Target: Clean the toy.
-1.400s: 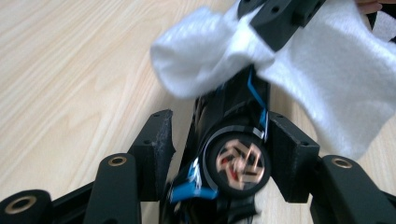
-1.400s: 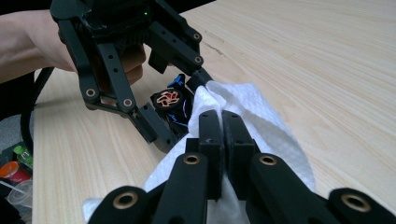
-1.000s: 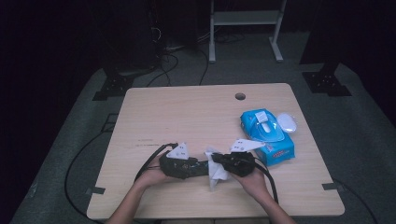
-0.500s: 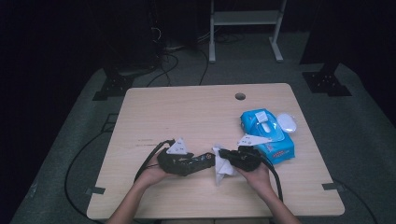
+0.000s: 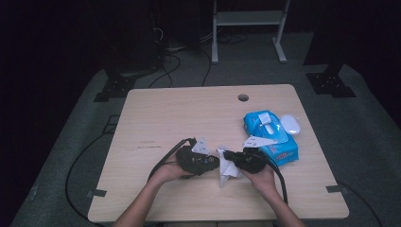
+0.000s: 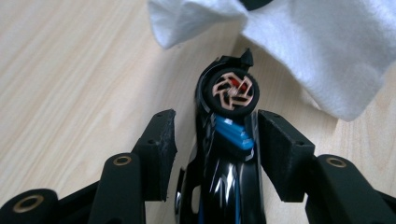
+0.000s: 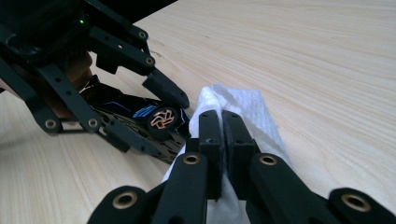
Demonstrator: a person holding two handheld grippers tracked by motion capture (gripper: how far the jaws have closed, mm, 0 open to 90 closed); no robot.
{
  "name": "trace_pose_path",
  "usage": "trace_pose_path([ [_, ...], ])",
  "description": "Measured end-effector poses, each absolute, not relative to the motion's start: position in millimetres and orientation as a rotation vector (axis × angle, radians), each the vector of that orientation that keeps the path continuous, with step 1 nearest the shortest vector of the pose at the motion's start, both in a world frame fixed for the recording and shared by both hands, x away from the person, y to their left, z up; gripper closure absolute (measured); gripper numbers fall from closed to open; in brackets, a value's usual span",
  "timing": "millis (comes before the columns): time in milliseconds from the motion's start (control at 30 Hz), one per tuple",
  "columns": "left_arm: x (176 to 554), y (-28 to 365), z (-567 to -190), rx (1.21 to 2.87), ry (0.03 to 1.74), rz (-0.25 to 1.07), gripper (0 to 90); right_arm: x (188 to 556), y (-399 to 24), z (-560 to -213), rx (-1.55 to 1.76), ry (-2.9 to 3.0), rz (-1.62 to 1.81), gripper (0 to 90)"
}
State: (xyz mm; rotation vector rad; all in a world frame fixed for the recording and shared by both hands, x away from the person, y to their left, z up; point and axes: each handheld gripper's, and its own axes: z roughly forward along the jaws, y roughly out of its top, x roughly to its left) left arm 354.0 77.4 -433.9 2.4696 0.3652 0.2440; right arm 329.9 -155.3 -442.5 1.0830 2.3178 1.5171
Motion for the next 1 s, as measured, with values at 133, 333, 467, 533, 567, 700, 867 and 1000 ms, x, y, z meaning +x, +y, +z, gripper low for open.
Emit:
trace_pose_path([
  [133, 353, 71, -434, 2.528, 0.331, 0.277, 59.5, 332, -158, -445, 1.101, 2.326, 1.545, 86.7],
  [333, 350, 72, -430, 2.486, 0.310, 0.254, 62.4, 333, -160, -443, 1.106, 2.340, 1.632, 86.9],
  [467, 348, 73, -422, 2.423, 0.316, 0.240, 62.7, 332, -159, -435, 1.081, 2.343, 1.750, 86.9],
  [533, 347, 73, -418, 2.402, 0.307, 0.265, 62.8, 331, -158, -430, 1.056, 2.341, 1.769, 86.9],
  [567, 346, 73, -417, 2.387, 0.302, 0.277, 62.9, 330, -158, -427, 1.049, 2.335, 1.772, 86.9],
  [700, 343, 79, -411, 2.296, 0.291, 0.274, 63.0, 332, -165, -421, 1.048, 2.310, 1.789, 86.9],
  [867, 338, 78, -410, 2.268, 0.273, 0.276, 63.0, 336, -175, -424, 1.089, 2.299, 1.793, 86.9],
  [1000, 335, 76, -411, 2.246, 0.261, 0.275, 63.3, 332, -171, -414, 1.049, 2.294, 1.860, 86.9],
])
